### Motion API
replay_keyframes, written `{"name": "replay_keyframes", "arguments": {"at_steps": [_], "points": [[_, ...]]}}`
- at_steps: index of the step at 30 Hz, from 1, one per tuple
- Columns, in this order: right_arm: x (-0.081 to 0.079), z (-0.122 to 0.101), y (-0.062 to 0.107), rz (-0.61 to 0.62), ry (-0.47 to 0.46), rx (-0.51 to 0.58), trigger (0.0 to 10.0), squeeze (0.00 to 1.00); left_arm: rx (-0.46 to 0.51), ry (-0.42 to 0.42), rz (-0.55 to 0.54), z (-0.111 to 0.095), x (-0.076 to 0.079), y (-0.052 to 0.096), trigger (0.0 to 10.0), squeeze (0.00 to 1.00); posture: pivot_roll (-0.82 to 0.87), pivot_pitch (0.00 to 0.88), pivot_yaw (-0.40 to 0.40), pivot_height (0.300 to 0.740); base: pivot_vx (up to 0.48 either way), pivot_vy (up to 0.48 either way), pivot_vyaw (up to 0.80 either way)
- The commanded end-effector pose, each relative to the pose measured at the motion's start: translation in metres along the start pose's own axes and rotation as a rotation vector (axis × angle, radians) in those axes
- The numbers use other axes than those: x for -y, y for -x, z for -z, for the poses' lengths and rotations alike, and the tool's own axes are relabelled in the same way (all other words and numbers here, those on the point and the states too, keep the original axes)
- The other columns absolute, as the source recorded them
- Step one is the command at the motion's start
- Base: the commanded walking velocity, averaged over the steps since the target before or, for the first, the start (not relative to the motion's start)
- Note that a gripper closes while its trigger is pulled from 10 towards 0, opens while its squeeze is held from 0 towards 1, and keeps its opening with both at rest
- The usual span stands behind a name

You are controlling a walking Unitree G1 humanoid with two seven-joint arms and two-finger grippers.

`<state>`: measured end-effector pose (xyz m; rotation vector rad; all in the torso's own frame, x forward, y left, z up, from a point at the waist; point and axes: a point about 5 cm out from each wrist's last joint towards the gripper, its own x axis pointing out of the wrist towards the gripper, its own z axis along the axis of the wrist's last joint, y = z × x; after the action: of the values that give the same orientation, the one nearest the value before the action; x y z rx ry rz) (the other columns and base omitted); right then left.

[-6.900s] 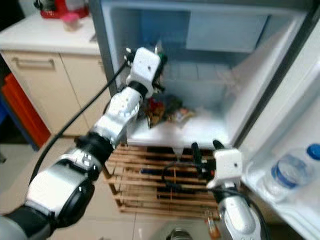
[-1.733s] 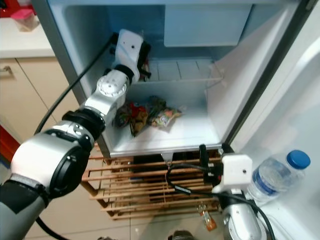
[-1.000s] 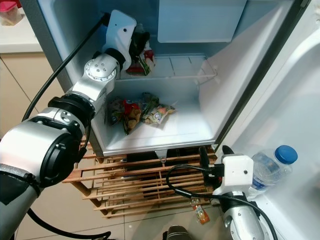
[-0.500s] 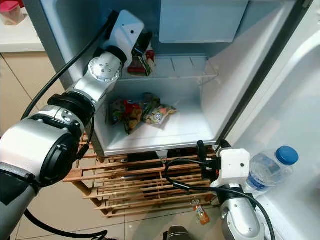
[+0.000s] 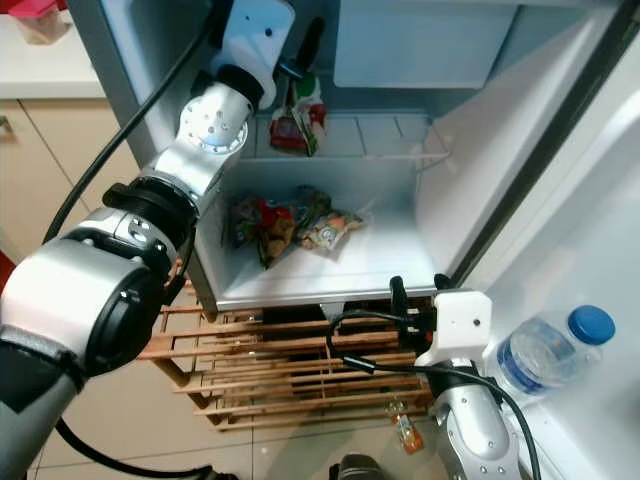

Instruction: Restocking fridge

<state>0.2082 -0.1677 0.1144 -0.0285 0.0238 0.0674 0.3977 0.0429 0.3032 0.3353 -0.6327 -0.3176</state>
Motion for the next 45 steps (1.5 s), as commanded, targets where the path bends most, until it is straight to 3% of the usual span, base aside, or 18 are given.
{"name": "replay_keyframes", "arguments": {"at_steps": [1, 4, 6, 10, 15, 16, 17, 18, 20, 22, 26, 29, 32, 34, 35, 38, 41, 45], "points": [[-0.003, 0.0, -0.003, -0.009, -0.002, 0.014, 10.0, 0.0, 0.126, 0.039, -0.007, -0.022, -0.005, -0.004, 10.0, 0.0, -0.2, 0.0, -0.012, 0.74, 0.0, 0.0, 0.0], [-0.005, -0.002, -0.01, -0.019, -0.011, 0.032, 10.0, 0.0, 0.184, 0.039, 0.032, -0.025, -0.001, 0.011, 10.0, 0.0, -0.17, 0.0, -0.013, 0.74, 0.0, 0.0, 0.0], [-0.005, -0.001, -0.011, -0.021, -0.013, 0.033, 10.0, 0.0, 0.183, 0.047, 0.049, -0.025, 0.001, 0.014, 10.0, 0.0, -0.17, 0.0, -0.015, 0.74, 0.0, 0.0, 0.0], [-0.004, -0.001, -0.026, -0.042, -0.016, 0.06, 10.0, 0.0, 0.167, 0.11, 0.151, -0.022, 0.019, 0.039, 10.0, 0.0, -0.12, 0.0, -0.032, 0.74, 0.0, 0.0, 0.0], [-0.005, 0.001, -0.034, -0.053, -0.014, 0.069, 10.0, 0.0, 0.186, 0.15, 0.198, -0.028, 0.025, 0.056, 10.0, 0.0, -0.09, 0.0, -0.038, 0.74, 0.0, 0.0, 0.0], [-0.005, 0.002, -0.035, -0.055, -0.016, 0.073, 10.0, 0.0, 0.192, 0.165, 0.229, -0.032, 0.027, 0.068, 10.0, 0.0, -0.08, 0.0, -0.037, 0.74, 0.0, 0.0, 0.0], [-0.005, 0.002, -0.035, -0.055, -0.016, 0.073, 10.0, 0.0, 0.192, 0.165, 0.229, -0.032, 0.027, 0.068, 10.0, 0.0, -0.08, 0.0, -0.037, 0.74, 0.0, 0.0, 0.0], [-0.006, 0.002, -0.037, -0.06, -0.018, 0.079, 10.0, 0.0, 0.176, 0.181, 0.257, -0.03, 0.03, 0.082, 10.0, 0.0, -0.07, 0.0, -0.035, 0.74, 0.0, 0.0, 0.0], [-0.006, 0.002, -0.038, -0.062, -0.018, 0.082, 10.0, 0.0, 0.162, 0.188, 0.268, -0.028, 0.03, 0.089, 10.0, 0.0, -0.07, 0.0, -0.035, 0.74, 0.0, 0.0, 0.0], [-0.005, 0.006, -0.042, -0.061, -0.021, 0.089, 10.0, 0.0, 0.07, 0.232, 0.303, -0.013, 0.036, 0.118, 10.0, 0.0, -0.04, 0.0, -0.032, 0.74, 0.0, 0.0, 0.0], [-0.006, 0.015, -0.05, -0.047, -0.045, 0.084, 10.0, 0.0, -0.032, 0.349, 0.273, 0.0, 0.041, 0.131, 10.0, 0.0, 0.0, 0.0, -0.01, 0.74, 0.0, 0.0, 0.0], [-0.01, 0.017, -0.063, -0.012, -0.09, 0.089, 10.0, 0.0, -0.183, 0.302, 0.228, 0.037, 0.023, 0.154, 10.0, 0.0, 0.01, 0.0, 0.009, 0.74, 0.0, 0.0, 0.0], [-0.001, 0.021, -0.068, 0.043, -0.147, 0.074, 10.0, 0.0, -0.413, 0.286, 0.175, 0.079, 0.012, 0.201, 10.0, 0.0, 0.0, 0.0, 0.024, 0.74, 0.0, 0.0, 0.0], [0.005, 0.024, -0.067, 0.054, -0.146, 0.067, 10.0, 0.0, -0.444, 0.303, 0.151, 0.082, 0.013, 0.208, 10.0, 0.0, 0.0, 0.0, 0.025, 0.74, 0.0, 0.0, 0.0], [0.013, 0.03, -0.066, 0.086, -0.133, 0.053, 10.0, 0.0, -0.506, 0.297, 0.053, 0.088, 0.006, 0.217, 10.0, 0.0, 0.0, 0.0, 0.022, 0.74, 0.0, 0.0, 0.0], [0.019, 0.027, -0.068, 0.118, -0.137, 0.067, 10.0, 0.0, -0.499, 0.3, -0.017, 0.083, 0.002, 0.209, 10.0, 0.0, 0.0, 0.0, 0.019, 0.74, 0.0, 0.0, 0.0], [0.023, 0.022, -0.072, 0.111, -0.111, 0.093, 10.0, 0.0, -0.473, 0.333, -0.011, 0.078, 0.008, 0.192, 10.0, 0.0, -0.02, 0.0, 0.022, 0.74, -0.131, -0.08, 0.0], [0.027, 0.018, -0.073, 0.114, -0.092, 0.108, 10.0, 0.0, -0.436, 0.34, 0.008, 0.073, 0.011, 0.185, 10.0, 0.0, -0.02, 0.0, 0.026, 0.74, -0.411, -0.24, 0.0]]}}
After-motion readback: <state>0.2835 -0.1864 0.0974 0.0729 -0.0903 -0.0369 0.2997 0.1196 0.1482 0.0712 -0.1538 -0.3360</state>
